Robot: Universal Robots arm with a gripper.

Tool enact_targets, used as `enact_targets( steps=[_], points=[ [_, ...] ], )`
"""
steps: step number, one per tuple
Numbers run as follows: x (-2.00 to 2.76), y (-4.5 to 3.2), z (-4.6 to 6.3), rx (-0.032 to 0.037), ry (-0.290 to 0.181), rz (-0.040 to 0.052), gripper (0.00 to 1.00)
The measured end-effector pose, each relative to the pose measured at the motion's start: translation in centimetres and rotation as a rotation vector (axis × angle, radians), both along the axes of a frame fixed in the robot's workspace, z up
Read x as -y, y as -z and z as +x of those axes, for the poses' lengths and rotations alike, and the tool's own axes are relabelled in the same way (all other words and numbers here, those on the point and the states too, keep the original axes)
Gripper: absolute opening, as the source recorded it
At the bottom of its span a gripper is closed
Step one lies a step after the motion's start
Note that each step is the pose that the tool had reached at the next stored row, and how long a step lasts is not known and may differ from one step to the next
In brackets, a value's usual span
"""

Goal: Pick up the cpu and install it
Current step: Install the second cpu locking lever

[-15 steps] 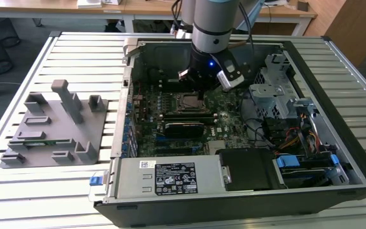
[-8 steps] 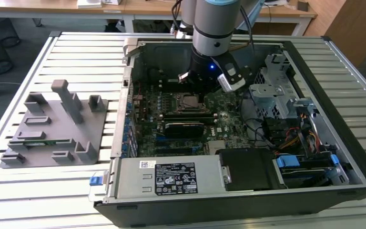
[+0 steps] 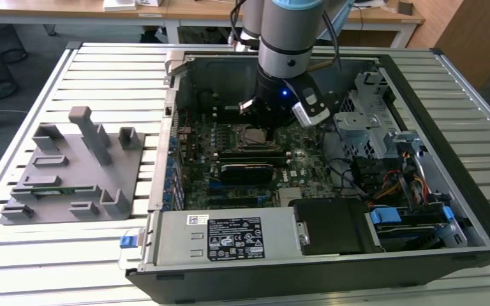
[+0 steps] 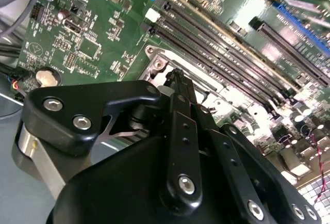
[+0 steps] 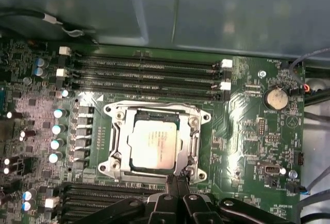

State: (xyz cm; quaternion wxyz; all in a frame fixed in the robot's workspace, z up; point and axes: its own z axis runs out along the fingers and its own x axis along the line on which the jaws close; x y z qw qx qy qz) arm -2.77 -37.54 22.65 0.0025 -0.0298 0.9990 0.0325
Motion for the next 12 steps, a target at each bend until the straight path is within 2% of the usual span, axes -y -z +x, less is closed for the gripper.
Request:
enact_targets(
  steps=[7,12],
  points=[
    [0.5,0.0,0.0,0.0,0.0,-0.0001,0.11],
    [0.64,-0.21,-0.02,-0.0001,0.0,0.0013,0.11]
  ],
)
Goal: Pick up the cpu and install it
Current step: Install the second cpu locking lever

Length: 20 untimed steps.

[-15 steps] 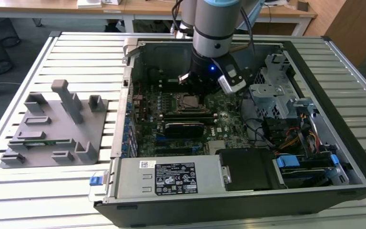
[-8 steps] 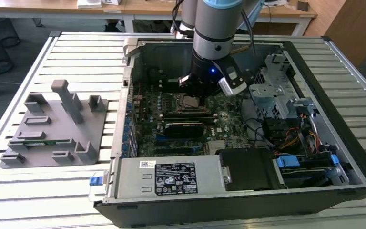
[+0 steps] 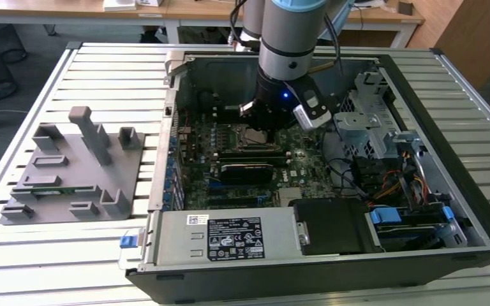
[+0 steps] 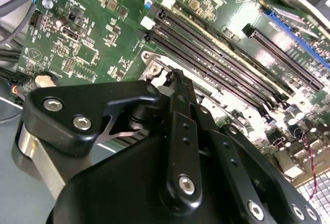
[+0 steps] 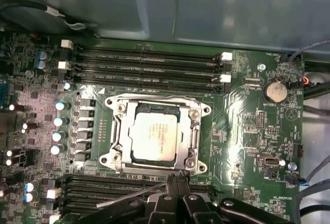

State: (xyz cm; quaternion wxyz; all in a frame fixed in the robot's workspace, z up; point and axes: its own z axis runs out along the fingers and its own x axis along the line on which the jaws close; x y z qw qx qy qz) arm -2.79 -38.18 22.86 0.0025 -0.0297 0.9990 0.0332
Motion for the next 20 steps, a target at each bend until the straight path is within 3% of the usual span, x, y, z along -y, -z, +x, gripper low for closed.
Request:
enact_targets(
  steps=[8,9,12,14,20],
  points=[
    [0.46,0.0,-1.3,0.0,0.0,0.0035,0.11],
    [0.61,0.0,-1.3,0.0,0.0,0.0083,0.11],
    [0.96,0.0,-1.3,-0.0003,0.0,0.0365,0.11],
    [1.16,0.01,-1.3,-0.0003,0.0,0.0501,0.11],
    [1.54,0.25,-2.2,-0.0004,0.0,0.0517,0.11]
  ],
)
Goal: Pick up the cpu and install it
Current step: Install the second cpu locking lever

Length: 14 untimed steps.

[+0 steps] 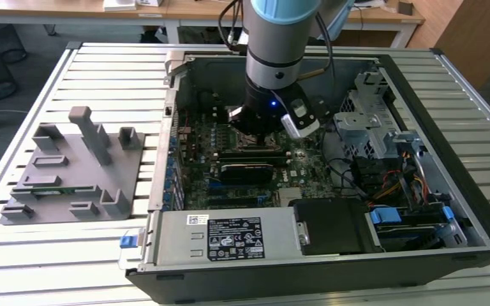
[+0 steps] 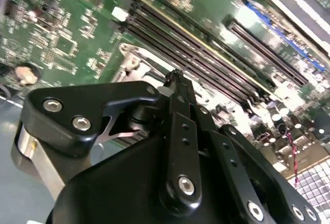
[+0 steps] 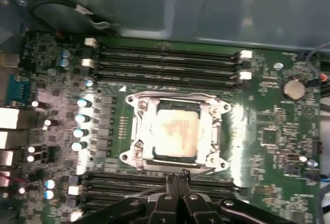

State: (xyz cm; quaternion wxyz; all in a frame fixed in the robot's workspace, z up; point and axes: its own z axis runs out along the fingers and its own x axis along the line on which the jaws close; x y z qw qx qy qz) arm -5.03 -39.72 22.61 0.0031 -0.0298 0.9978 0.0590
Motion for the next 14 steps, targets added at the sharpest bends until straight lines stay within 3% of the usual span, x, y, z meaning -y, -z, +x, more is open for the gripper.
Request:
enact_targets(
  steps=[6,14],
  points=[
    [0.07,0.52,-0.8,-0.0001,0.0,0.0007,0.11],
    [0.43,1.22,-1.4,-0.0001,0.0,0.0095,0.11]
  ],
)
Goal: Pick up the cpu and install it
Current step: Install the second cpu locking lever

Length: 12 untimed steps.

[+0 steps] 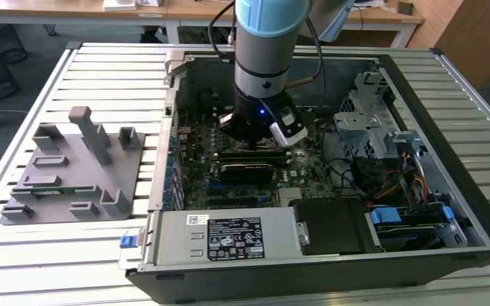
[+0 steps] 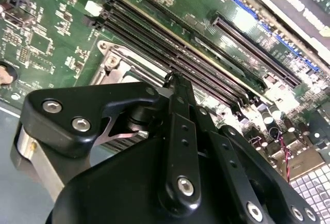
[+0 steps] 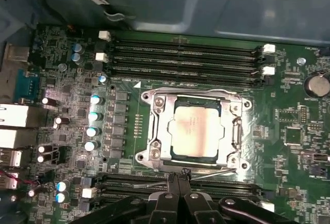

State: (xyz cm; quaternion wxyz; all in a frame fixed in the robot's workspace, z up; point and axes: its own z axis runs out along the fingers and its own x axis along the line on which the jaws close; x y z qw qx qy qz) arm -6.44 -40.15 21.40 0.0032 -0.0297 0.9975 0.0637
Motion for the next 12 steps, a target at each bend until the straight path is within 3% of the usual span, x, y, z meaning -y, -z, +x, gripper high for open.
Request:
enact_targets(
  steps=[4,12],
  points=[
    [0.05,0.01,-0.19,0.0001,0.0,0.0066,0.11],
    [0.06,0.11,-0.37,0.0001,0.0,0.0107,0.11]
  ],
)
